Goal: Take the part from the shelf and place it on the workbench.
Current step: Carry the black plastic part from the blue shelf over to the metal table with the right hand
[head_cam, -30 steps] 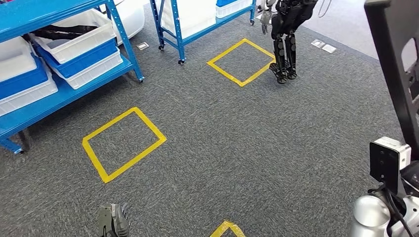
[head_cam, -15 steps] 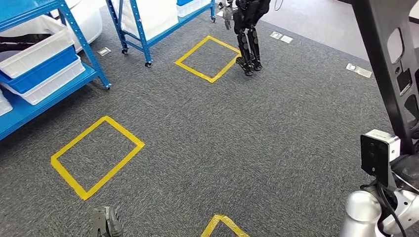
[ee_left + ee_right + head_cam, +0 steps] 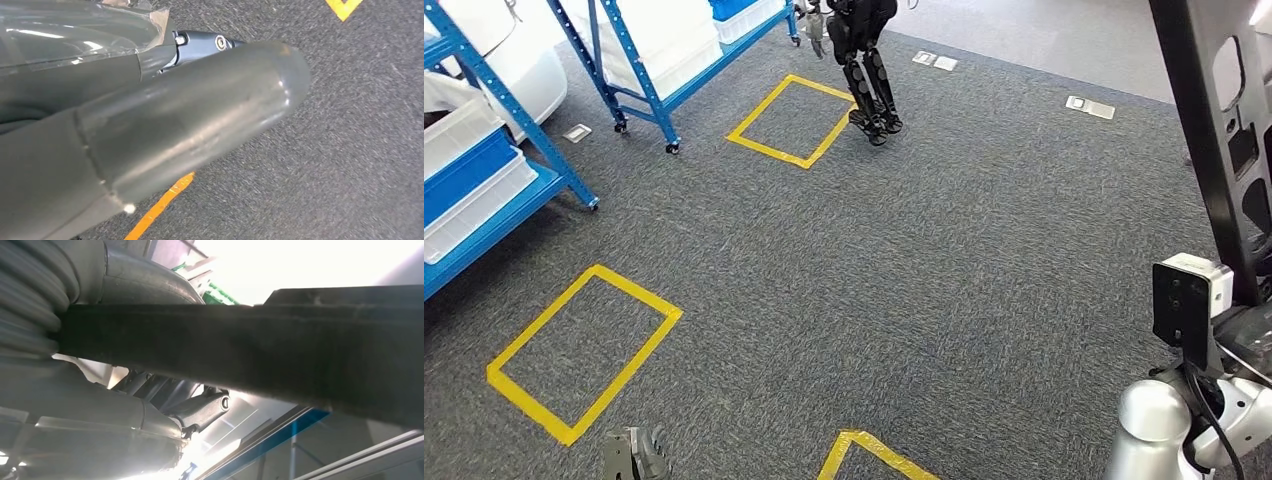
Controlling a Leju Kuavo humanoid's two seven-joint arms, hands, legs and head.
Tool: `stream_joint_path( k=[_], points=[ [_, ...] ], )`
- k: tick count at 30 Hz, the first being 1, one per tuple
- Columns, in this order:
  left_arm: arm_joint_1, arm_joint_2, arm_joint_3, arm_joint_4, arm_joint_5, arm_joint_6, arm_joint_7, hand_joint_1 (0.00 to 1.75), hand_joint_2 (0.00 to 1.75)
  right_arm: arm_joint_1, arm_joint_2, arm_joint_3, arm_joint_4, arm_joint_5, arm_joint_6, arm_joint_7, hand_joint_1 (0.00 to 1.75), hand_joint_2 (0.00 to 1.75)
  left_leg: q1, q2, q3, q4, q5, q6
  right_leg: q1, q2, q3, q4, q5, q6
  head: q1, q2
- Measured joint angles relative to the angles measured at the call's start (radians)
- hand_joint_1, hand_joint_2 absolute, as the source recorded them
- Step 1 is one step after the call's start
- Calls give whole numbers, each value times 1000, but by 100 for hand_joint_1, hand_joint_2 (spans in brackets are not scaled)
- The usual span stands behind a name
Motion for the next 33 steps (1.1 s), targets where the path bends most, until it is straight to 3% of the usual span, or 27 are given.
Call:
stream_joint_path(
  k=[2, 4, 6, 7, 8, 10, 12, 14, 15, 16, 17, 19, 21, 22, 24, 25, 28, 30, 31, 32, 33],
  points=[
    [4, 0, 4, -2, 2, 0, 0, 0, 0, 0, 4, 2, 2, 0, 0, 0, 175, 175, 0, -7, 18, -58, 58, 5, 1, 27, 2, 1, 0, 0, 0, 0],
    [7, 1, 9, -5, 4, 0, 0, 0, 0, -4, 7, 6, 4, 0, 2, 0, 175, 175, 4, -45, 80, -205, 140, 10, 2, 52, 3, 3, 1, 2, 0, 0],
    [11, 2, 18, -10, 7, 0, 0, 0, 0, -13, 9, 14, 8, 0, 9, -1, 175, 175, 6, -80, 113, -283, 168, 10, 3, 74, -4, 6, 4, 7, 0, 0],
    [14, 2, 24, -14, 9, 0, 0, 0, 0, -18, 10, 19, 11, -1, 13, -1, 175, 175, 4, -84, 116, -292, 167, 9, 2, 85, -9, 6, 7, 12, 0, 0],
    [16, 1, 29, -19, 11, 0, 0, 0, 0, -21, 10, 23, 15, -2, 16, -1, 175, 175, 4, -71, 117, -296, 170, 14, 0, 92, -14, 5, 10, 18, 0, 0],
    [17, 0, 40, -29, 14, -1, 0, 0, 0, -28, 10, 26, 22, -3, 19, 0, 175, 175, 4, -45, 119, -304, 178, 26, 3, 59, -33, 27, -2, 24, 1, 0],
    [19, 3, 51, -36, 15, -1, -1, 0, 0, -40, 11, 30, 30, -3, 26, 3, 175, 175, 3, -16, 119, -308, 183, 36, 7, 0, -90, 141, -55, 20, 6, 0],
    [24, 5, 61, -39, 15, -1, -1, 0, 0, -47, 11, 34, 40, -2, 32, 6, 175, 175, 0, 13, 116, -308, 183, 38, 7, -19, -156, 286, -108, 20, 9, 0],
    [25, 6, 64, -39, 14, -1, 0, 0, 0, -47, 11, 34, 44, -2, 34, 7, 175, 175, -1, 26, 115, -308, 182, 38, 6, -21, -168, 318, -116, 24, 10, 0],
    [26, 6, 67, -40, 14, -1, 0, 0, 0, -47, 11, 35, 48, -2, 35, 9, 175, 175, -1, 38, 116, -308, 182, 38, 6, -24, -161, 311, -109, 30, 10, 0],
    [26, 6, 70, -41, 13, -1, 0, 0, 0, -48, 11, 35, 52, -2, 35, 10, 175, 175, -1, 48, 117, -308, 180, 38, 6, -29, -138, 271, -92, 37, 11, 0],
    [26, 6, 74, -44, 10, -1, 0, 0, 0, -53, 11, 36, 57, -1, 36, 11, 175, 175, -3, 68, 121, -307, 176, 33, 8, -73, -53, 113, -42, 45, 11, 0],
    [27, 6, 78, -47, 6, 0, 0, 0, 0, -61, 12, 39, 61, 0, 36, 11, 175, 175, -8, 86, 122, -306, 172, 26, 17, -109, 3, 10, -14, 39, 11, 0],
    [28, 6, 80, -49, 5, 0, 0, 0, 0, -63, 12, 40, 64, 1, 35, 11, 175, 175, -11, 94, 122, -306, 171, 22, 20, -109, 7, 1, -13, 33, 10, 0],
    [29, 3, 86, -52, 4, 2, 0, 0, 0, -65, 14, 42, 70, 4, 35, 9, 175, 175, -12, 113, 125, -306, 169, 16, 21, -83, 4, 0, -8, 24, 9, 0],
    [30, 2, 89, -55, 4, 3, 0, 0, 0, -67, 15, 44, 73, 5, 34, 8, 175, 175, -9, 102, 121, -297, 158, 12, 17, -71, 5, -2, -6, 19, 8, 0],
    [33, 0, 100, -62, 3, 7, -1, 0, 0, -78, 25, 56, 82, 7, 33, 5, 175, 175, 2, 21, 49, -144, 68, -2, 5, -35, 8, -6, -2, 1, 3, 0],
    [38, 0, 106, -63, 2, 9, -1, 0, 0, -81, 30, 60, 89, 7, 33, 4, 175, 175, 4, 1, -13, -21, 27, -6, 5, -13, 7, -6, -2, -2, 2, 0],
    [41, 0, 109, -64, 1, 9, -1, 0, 0, -83, 31, 61, 94, 8, 33, 4, 175, 175, 5, -1, -28, -2, 34, -7, 5, 1, 8, -5, -2, -2, 2, 0],
    [43, 0, 114, -66, -1, 9, -1, 0, 0, -85, 33, 62, 98, 8, 33, 4, 175, 175, 6, -3, -25, -17, 58, -7, 5, 16, 8, -4, -2, -2, 2, 0],
    [45, 0, 118, -68, -3, 9, -1, 0, 0, -88, 33, 63, 102, 8, 33, 4, 175, 175, 9, -11, -2, -75, 98, -7, 5, 30, 10, -3, -2, -2, 2, 0]
  ],
)
